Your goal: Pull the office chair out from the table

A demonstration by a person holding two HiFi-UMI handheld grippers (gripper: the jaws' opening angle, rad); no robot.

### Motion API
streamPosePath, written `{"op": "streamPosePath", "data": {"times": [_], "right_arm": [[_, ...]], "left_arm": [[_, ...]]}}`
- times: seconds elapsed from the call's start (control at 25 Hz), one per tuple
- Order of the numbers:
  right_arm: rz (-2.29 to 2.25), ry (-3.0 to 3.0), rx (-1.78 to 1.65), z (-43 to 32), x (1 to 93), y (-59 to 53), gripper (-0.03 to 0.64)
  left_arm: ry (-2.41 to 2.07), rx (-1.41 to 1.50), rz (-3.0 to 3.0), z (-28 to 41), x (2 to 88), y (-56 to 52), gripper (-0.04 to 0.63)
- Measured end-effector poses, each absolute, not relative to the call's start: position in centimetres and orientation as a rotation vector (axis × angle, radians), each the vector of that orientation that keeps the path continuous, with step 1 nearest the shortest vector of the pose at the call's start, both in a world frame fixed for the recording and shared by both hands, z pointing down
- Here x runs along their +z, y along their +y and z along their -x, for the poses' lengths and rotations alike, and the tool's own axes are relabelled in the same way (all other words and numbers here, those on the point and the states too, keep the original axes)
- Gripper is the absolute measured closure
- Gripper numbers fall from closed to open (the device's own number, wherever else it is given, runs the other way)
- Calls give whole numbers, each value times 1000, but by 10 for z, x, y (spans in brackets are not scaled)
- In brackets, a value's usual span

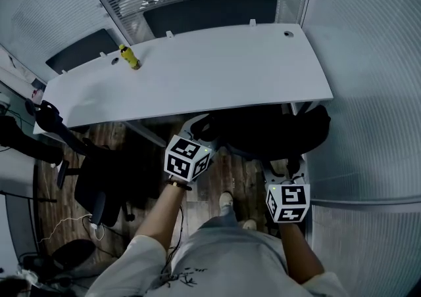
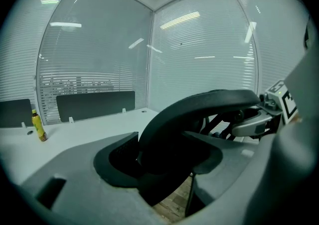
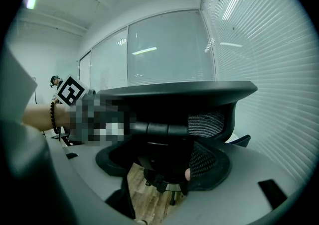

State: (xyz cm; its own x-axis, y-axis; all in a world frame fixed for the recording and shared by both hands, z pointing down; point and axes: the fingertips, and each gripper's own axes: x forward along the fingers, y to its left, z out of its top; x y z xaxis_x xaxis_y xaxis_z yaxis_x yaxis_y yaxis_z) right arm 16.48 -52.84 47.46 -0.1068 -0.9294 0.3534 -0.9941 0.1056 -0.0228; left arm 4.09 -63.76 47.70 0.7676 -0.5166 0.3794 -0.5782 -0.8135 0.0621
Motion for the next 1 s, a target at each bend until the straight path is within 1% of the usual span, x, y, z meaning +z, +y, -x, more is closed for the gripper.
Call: {"op": "streamPosePath", "data": {"times": [0.44, 1.0], "right_arm": [[-1900, -2140, 366, -162, 471, -514, 345], [-1874, -2157, 372, -166, 473, -466, 345]], "left_arm": [[-892, 503, -2779, -37, 473, -623, 327], [-920, 499, -2756, -39, 477, -573, 327]]}}
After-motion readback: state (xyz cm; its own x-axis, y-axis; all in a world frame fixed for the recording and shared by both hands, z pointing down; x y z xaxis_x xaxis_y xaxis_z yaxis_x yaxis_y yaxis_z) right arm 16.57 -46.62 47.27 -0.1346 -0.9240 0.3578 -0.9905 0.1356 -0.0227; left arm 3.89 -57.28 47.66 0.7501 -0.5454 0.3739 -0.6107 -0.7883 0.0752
